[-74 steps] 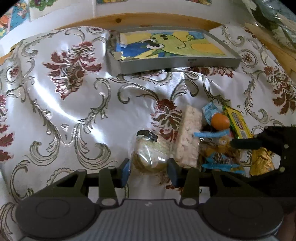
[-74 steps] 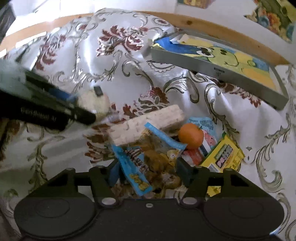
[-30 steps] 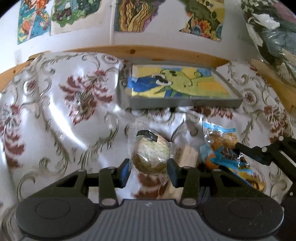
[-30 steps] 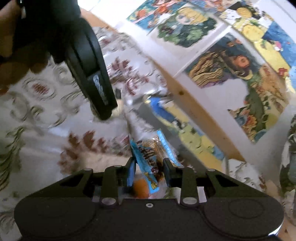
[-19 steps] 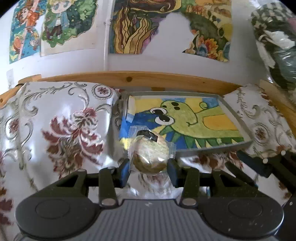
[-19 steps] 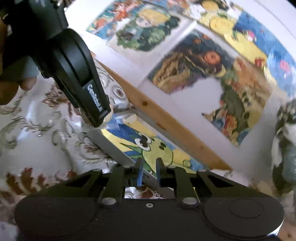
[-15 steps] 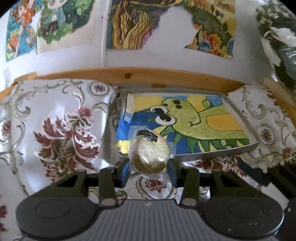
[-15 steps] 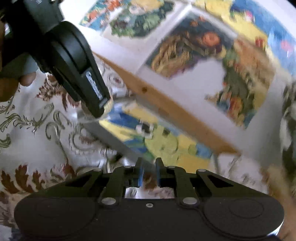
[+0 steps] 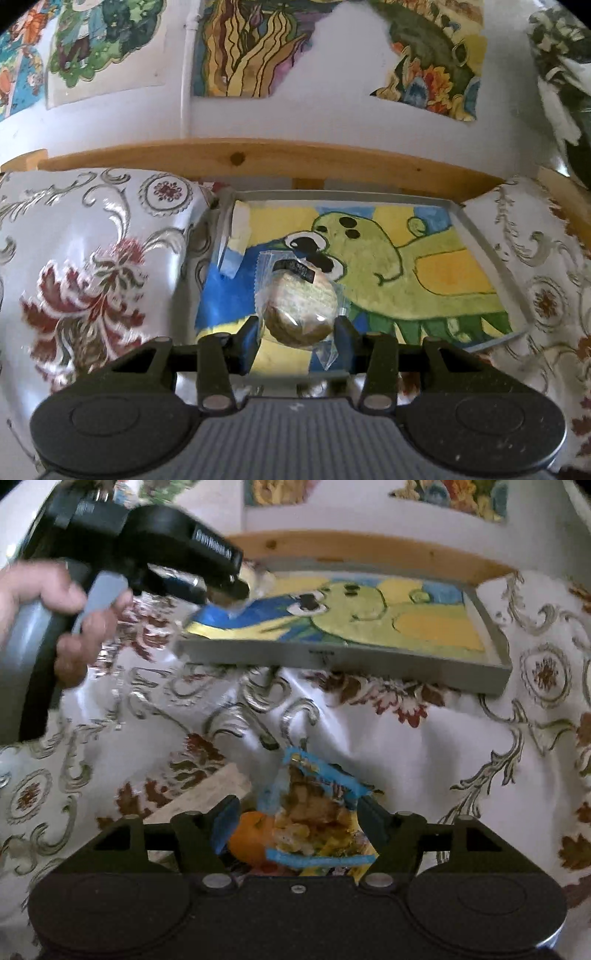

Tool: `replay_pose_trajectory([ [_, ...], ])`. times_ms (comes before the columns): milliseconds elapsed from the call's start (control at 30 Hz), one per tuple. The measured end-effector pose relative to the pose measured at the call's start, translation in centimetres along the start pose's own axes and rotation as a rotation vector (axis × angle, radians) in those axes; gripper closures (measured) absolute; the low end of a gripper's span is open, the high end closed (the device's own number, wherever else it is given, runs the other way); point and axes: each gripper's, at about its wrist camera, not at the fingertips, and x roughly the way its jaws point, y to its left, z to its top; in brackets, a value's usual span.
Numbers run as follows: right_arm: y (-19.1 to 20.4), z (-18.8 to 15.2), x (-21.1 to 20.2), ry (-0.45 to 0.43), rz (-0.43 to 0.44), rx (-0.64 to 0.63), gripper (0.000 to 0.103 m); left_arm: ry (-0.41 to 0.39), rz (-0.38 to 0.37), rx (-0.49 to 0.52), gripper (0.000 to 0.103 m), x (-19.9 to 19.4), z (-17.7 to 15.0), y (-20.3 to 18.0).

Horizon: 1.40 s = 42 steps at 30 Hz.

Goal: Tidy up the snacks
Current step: 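Carry the bun in the left tool and blue snack in the right tool to the grey tray, then lower the bun into the tray and open the left tool while the right tool releases the blue snack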

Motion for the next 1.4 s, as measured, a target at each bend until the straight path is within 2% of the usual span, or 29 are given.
replay_pose_trajectory([
  [267,-2.0,0.4,3.6,0.061,0.023,0.173,0.03,0.048,0.038,0.005,0.054,4.1,2.5,-0.6],
  [333,-2.3,0.3,3.9,0.068,0.025,0.198,0.05,0.067,0.052,0.018,0.054,5.0,2.7,-0.8],
  [467,-2.4,0.3,3.7,0.066,0.003,0.196,0.053,0.084,0.061,0.037,0.054,5.7,2.8,-1.0],
  [567,-2.1,0.4,3.0,0.051,-0.006,0.173,0.06,0.098,0.061,0.019,0.052,5.9,2.7,-0.9],
  [667,-1.7,0.4,1.7,0.036,0.004,0.149,0.071,0.106,0.058,-0.002,0.045,5.6,2.6,-0.5],
  [833,-1.2,0.1,0.9,0.015,-0.024,0.104,0.074,0.081,0.075,-0.017,0.022,4.4,2.5,-0.1],
  [1033,-0.6,0.2,-0.7,-0.053,-0.059,0.059,0.088,0.05,0.071,-0.014,0.015,2.3,2.8,0.0],
  [1400,1.4,1.0,-3.3,-0.221,-0.147,-0.1,0.089,0.016,0.077,-0.026,0.013,-0.8,3.1,0.6],
])
